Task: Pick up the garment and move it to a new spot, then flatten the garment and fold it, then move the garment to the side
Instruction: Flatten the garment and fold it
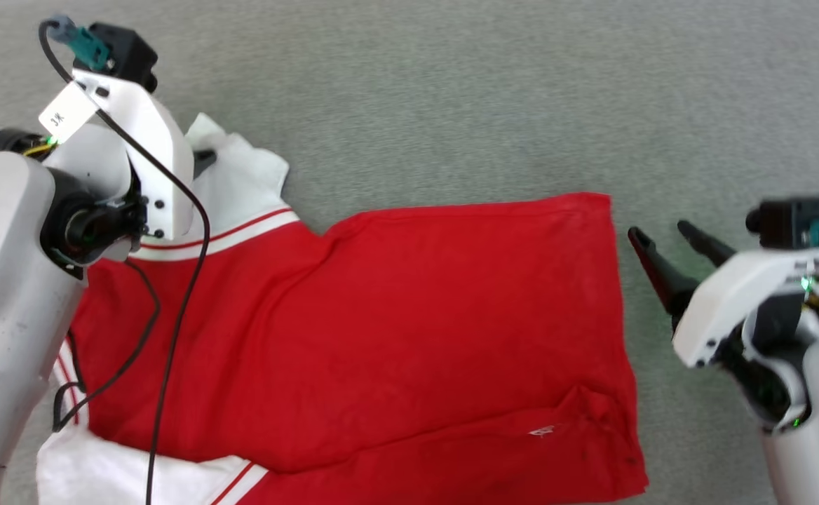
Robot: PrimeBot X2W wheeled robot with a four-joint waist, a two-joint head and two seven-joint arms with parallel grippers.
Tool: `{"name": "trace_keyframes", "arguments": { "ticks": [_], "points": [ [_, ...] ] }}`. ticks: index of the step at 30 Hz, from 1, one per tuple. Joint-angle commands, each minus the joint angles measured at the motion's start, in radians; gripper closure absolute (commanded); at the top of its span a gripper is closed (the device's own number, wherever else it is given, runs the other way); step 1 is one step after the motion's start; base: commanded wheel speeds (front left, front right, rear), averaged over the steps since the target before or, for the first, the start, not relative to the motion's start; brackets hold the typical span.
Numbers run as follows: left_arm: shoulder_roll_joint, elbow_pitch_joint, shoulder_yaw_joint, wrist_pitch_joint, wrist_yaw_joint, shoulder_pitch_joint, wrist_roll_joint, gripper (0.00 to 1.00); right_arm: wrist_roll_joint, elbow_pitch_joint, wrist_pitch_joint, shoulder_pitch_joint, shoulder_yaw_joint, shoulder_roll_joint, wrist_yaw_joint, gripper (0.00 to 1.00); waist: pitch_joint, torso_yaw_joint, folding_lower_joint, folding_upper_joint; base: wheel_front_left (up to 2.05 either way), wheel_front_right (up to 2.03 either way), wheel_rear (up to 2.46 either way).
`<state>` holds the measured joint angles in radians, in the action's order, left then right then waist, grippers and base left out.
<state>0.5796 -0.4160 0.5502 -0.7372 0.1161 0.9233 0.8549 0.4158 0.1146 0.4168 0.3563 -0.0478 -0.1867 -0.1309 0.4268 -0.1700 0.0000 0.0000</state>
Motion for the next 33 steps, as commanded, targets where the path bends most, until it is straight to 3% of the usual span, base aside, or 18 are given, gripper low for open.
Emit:
{"name": "trace_keyframes", "arguments": {
  "ticks": [1, 8, 17, 18, 19, 20, 21, 33],
  "points": [
    [-0.006, 0.011, 0.002, 0.011, 0.006, 0.011, -0.004, 1.00, 0.009, 0.005, 0.033, 0.032, -0.012, -0.014, 0.000, 0.00, 0.001, 0.022, 0.0000, 0.0000, 0.00, 0.00, 0.00],
    [-0.010, 0.088, 0.007, 0.063, 0.010, 0.008, 0.009, 1.00, 0.002, 0.060, 0.253, 0.158, -0.081, -0.091, 0.001, 0.00, 0.016, 0.079, 0.0000, 0.0000, 0.00, 0.00, 0.00],
    [-0.012, 0.131, 0.011, 0.112, 0.012, -0.012, 0.019, 1.00, 0.037, 0.221, 0.427, 0.184, -0.172, -0.093, 0.000, 0.00, 0.040, 0.118, 0.0000, 0.0000, 0.00, 0.00, 0.00],
    [-0.011, 0.131, 0.012, 0.118, 0.011, -0.016, 0.020, 1.00, 0.046, 0.235, 0.453, 0.177, -0.178, -0.090, -0.001, 0.14, 0.041, 0.120, 0.0000, 0.0000, 0.00, 0.00, 0.00],
    [-0.010, 0.131, 0.012, 0.121, 0.011, -0.019, 0.020, 1.00, 0.056, 0.243, 0.470, 0.175, -0.180, -0.088, -0.001, 0.57, 0.041, 0.121, 0.0000, 0.0000, 0.00, 0.00, 0.00],
    [-0.010, 0.129, 0.012, 0.127, 0.012, -0.021, 0.021, 1.00, 0.063, 0.243, 0.477, 0.178, -0.185, -0.087, -0.001, 0.75, 0.041, 0.123, 0.0000, 0.0000, 0.00, 0.00, 0.00],
    [-0.011, 0.127, 0.013, 0.131, 0.012, -0.022, 0.022, 1.00, 0.070, 0.239, 0.481, 0.181, -0.185, -0.085, -0.001, 1.00, 0.040, 0.124, 0.0000, 0.0000, 0.00, 0.00, 0.00],
    [0.002, 0.107, -0.026, 0.265, 0.008, -0.073, 0.022, 1.00, 0.028, 0.100, 0.390, 0.248, -0.075, -0.136, 0.001, 1.00, -0.038, 0.153, 0.0000, 0.0000, 0.00, 0.00, 0.00]
  ]
}}
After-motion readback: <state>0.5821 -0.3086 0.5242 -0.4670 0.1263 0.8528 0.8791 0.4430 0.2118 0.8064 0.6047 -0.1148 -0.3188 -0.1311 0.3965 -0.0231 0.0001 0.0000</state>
